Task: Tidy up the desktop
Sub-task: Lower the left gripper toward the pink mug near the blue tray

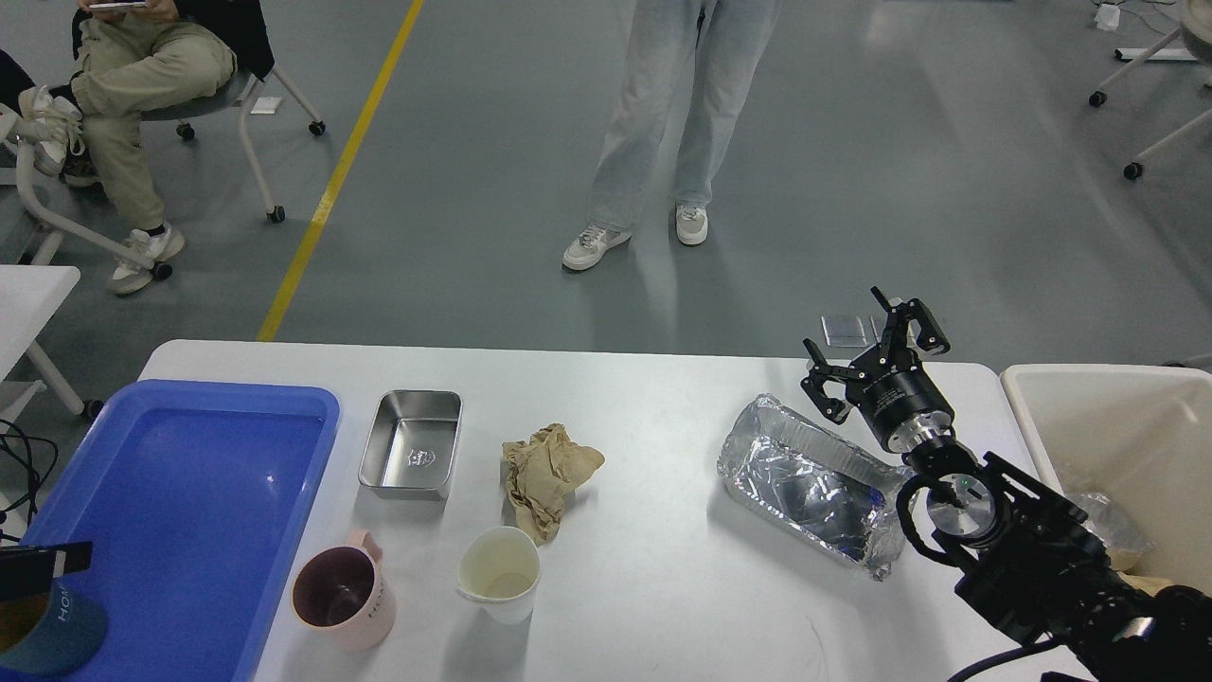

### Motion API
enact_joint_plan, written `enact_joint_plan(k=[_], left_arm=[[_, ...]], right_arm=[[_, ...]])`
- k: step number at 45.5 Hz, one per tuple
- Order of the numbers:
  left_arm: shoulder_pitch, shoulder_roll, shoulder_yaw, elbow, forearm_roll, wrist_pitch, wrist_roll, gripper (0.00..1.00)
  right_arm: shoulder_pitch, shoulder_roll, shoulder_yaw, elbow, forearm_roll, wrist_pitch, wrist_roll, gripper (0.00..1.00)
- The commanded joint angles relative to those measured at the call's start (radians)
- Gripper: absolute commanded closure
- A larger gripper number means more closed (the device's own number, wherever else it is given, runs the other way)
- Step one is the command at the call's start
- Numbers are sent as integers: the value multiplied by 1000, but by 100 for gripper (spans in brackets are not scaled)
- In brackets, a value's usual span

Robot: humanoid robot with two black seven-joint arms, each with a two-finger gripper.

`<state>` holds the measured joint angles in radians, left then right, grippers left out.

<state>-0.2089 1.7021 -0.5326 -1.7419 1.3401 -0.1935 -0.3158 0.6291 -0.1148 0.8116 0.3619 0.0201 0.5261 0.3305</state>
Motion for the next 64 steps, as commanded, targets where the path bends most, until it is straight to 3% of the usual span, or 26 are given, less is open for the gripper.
enact_joint_plan(k=[1,12,15,19,22,27,34,39,46,51,64], left_arm=[[-4,-4,-4,2,-22,-6,-9,4],[-30,-51,-9,7,-75,49,-20,4],[-53,-84,-9,8,-76,69,-71,4],[-73,-96,-10,12,-76,83,-184,4],[-81,-99,-9,19,-78,103,-230,4],[-80,-101,-3,25,-79,115,-233,4],[-66,-99,3,31,-114,72,-238,4],[-72,-85,3,39,-124,20,-206,5],[-75,-79,-4,50,-130,-4,-7,5],[-78,-64,-9,50,-139,-3,12,4],[-79,-67,-9,51,-142,-6,12,4]], right_arm=[[0,1,0,0,-22,-1,-1,0],[-2,1,1,0,-22,-1,-1,0],[-2,1,1,0,-22,-1,-1,0],[-6,1,3,0,-22,-1,1,0],[-8,3,3,0,-22,-1,1,0],[-6,3,4,0,-22,-1,1,0],[-6,3,4,0,-22,-1,1,0],[-6,3,4,0,-22,-1,1,0],[-6,3,4,0,-22,-1,1,0],[-8,4,4,0,-22,-1,1,0],[-6,15,3,0,-22,-1,1,0]])
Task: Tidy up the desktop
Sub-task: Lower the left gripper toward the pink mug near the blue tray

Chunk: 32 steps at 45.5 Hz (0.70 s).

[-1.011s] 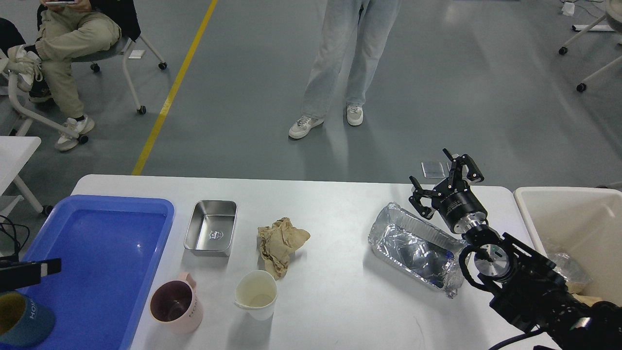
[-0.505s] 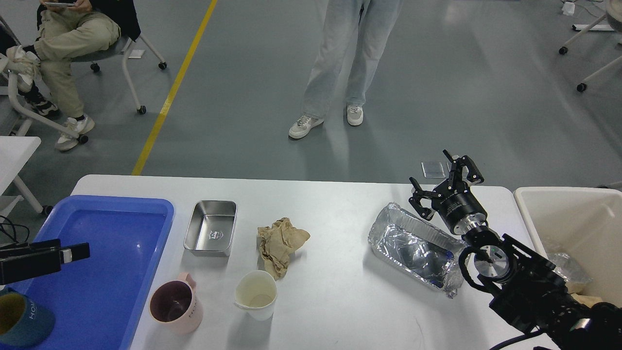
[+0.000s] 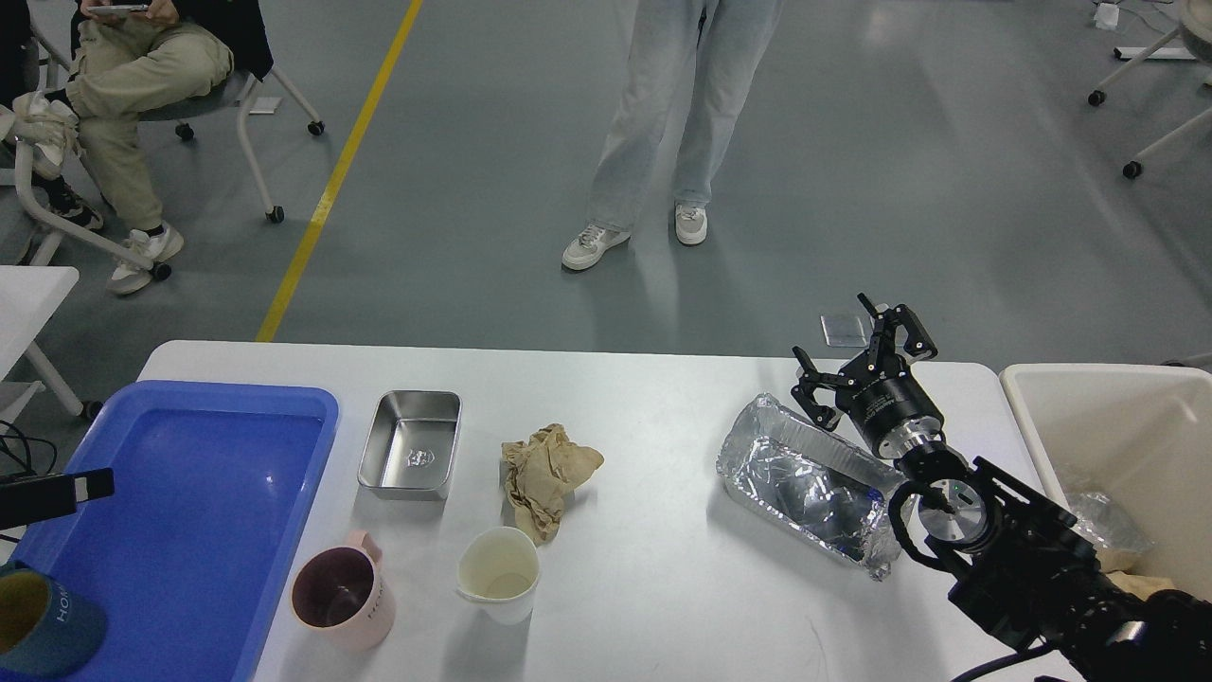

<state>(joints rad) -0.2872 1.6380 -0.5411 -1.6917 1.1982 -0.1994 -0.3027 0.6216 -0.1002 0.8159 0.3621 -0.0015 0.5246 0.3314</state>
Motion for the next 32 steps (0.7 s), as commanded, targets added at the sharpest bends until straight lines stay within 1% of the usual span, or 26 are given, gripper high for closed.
enact_joint_plan(k=[1,10,16,21,32], left_arm=[[-1,-4,0,3,0,0,0,4],[-6,-36,-4,46,0,-5,-3,4],[-7,-119,-2,99,3,-8,-9,4],[-7,-199,4,150,7,-29,-6,4],[-12,-371,18,296,27,-38,-9,4]], right_arm=[[1,1,-1,0,0,0,0,0],[1,1,0,0,0,0,0,0],[1,2,0,0,0,0,0,0],[3,2,-1,0,0,0,0,0],[1,2,-1,-2,0,0,0,0]])
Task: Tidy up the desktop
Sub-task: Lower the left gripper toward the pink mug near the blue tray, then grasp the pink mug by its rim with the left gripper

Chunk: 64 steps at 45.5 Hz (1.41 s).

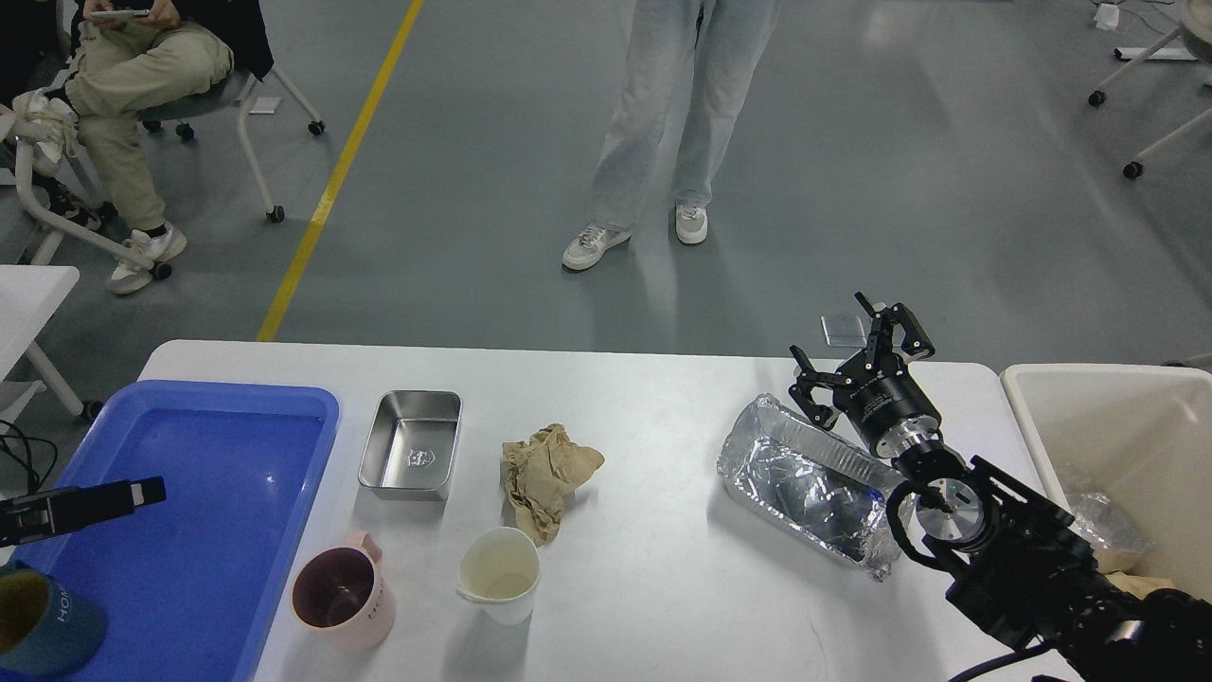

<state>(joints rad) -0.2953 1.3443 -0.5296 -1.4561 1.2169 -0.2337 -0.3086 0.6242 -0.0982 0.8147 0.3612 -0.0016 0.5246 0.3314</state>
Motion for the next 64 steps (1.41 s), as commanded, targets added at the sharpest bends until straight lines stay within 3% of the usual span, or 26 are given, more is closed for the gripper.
enact_joint_plan(k=[1,8,14,23,32,50,64], left_arm=[[-8,-91,11,69,13,-4,-3,5],[-112,-134,132,114,21,-3,-9,5],[-177,-131,158,120,21,-9,-23,5],[-258,-136,246,145,33,-64,-44,5],[-268,-192,272,152,160,-68,-83,5],[-271,-387,341,240,253,-59,-75,6],[-268,-435,359,243,286,-26,-86,16]], right_arm=[[-1,0,0,-1,0,0,0,0],[-3,2,-2,1,0,-1,0,0],[-8,6,-3,1,0,-5,0,0],[-11,18,-2,1,0,-8,0,0],[-11,18,-2,2,0,-8,0,0],[-8,18,-2,2,0,-8,0,0],[-11,21,-2,2,0,-9,0,0]])
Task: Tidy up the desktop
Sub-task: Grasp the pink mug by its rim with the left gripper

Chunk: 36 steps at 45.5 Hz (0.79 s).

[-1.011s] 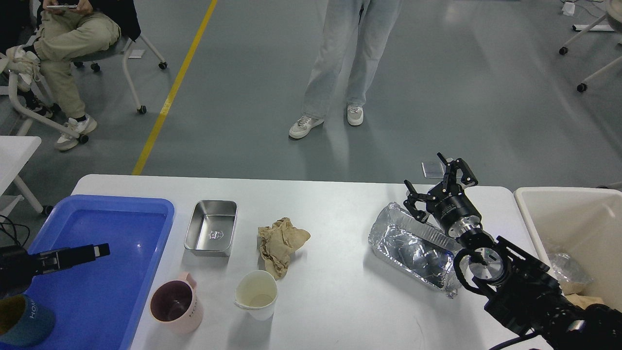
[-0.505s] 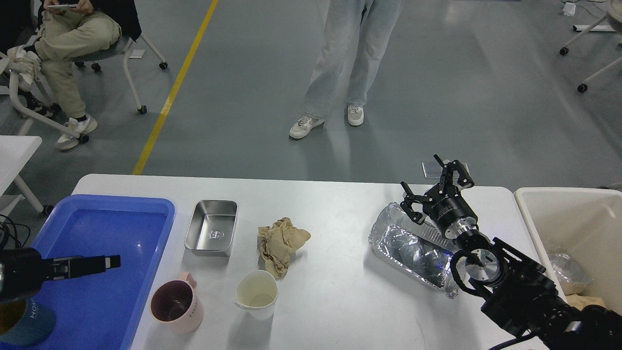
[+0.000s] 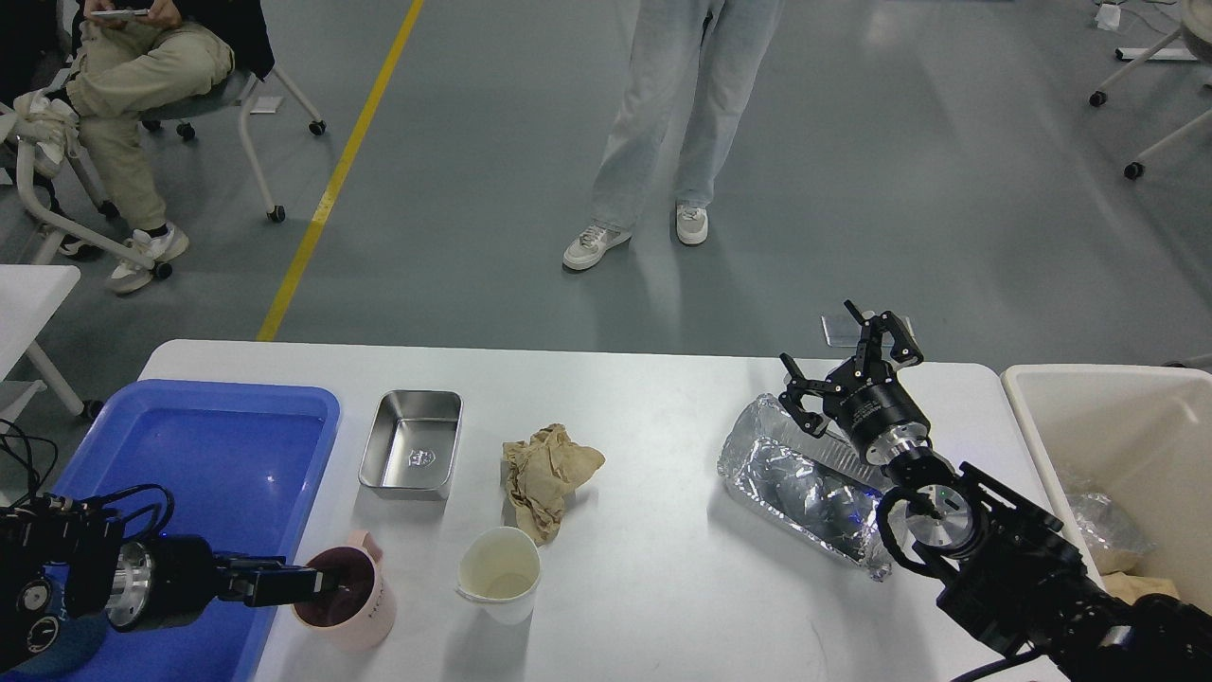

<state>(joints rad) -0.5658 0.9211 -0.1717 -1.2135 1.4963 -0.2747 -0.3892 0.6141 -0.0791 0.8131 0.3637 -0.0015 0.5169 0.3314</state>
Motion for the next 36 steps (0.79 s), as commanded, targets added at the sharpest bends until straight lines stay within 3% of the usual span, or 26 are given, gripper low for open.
enact_joint_plan(k=[1,15,25,36], left_arm=[[3,-11,1,0,5,17,-7,18],[0,-5,21,0,16,17,-22,47],[-2,4,38,0,22,17,-117,82],[-5,7,40,0,28,14,-157,94]], right_arm=[[1,2,0,0,0,-2,0,0],[3,2,0,0,0,-2,0,0],[3,2,0,0,0,-2,0,0],[3,1,0,0,0,-2,0,0]])
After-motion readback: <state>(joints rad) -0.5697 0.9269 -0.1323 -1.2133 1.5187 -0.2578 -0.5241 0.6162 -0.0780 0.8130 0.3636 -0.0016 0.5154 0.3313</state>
